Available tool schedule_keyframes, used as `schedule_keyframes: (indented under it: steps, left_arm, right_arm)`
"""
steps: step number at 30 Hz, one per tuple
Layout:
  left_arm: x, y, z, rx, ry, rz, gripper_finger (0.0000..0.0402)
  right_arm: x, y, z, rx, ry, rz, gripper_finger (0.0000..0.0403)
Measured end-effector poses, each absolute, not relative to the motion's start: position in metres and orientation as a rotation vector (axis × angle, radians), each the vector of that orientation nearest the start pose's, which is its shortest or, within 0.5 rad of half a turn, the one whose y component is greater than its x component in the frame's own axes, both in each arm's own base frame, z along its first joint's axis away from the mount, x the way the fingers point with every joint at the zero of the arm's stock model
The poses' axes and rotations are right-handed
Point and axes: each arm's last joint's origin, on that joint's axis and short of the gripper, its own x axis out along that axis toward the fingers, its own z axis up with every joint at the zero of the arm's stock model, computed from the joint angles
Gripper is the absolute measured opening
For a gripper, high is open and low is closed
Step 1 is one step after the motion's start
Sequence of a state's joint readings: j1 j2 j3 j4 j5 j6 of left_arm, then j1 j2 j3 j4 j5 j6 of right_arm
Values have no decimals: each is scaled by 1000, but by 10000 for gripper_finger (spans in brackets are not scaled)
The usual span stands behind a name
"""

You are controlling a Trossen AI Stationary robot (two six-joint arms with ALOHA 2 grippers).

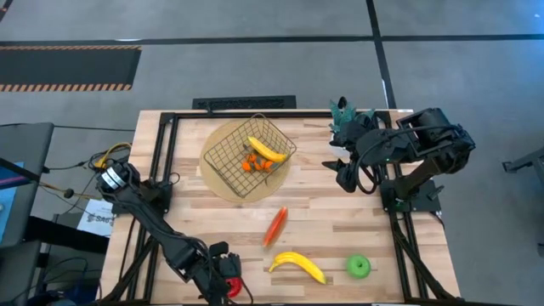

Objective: Build produce basket
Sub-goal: Put the red apple into the wire basket

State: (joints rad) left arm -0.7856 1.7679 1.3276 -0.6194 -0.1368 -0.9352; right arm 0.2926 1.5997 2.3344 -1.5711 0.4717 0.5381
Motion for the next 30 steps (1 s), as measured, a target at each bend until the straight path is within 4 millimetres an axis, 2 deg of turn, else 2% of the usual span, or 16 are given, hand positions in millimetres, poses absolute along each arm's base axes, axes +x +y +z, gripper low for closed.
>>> schedule_keyframes:
  steps: [5, 12, 30]
  left_arm:
    - [260, -255, 237, -338, 1154, -63, 132]
    - [257, -257, 237, -403, 1224, -92, 132]
    - [255, -253, 234, -306, 1216, -68, 132]
  right_arm:
    - [226, 54, 507, 198, 702, -368, 301]
    - [226, 54, 507, 198, 702, -369, 301]
    - [226, 54, 507, 198, 702, -369, 301]
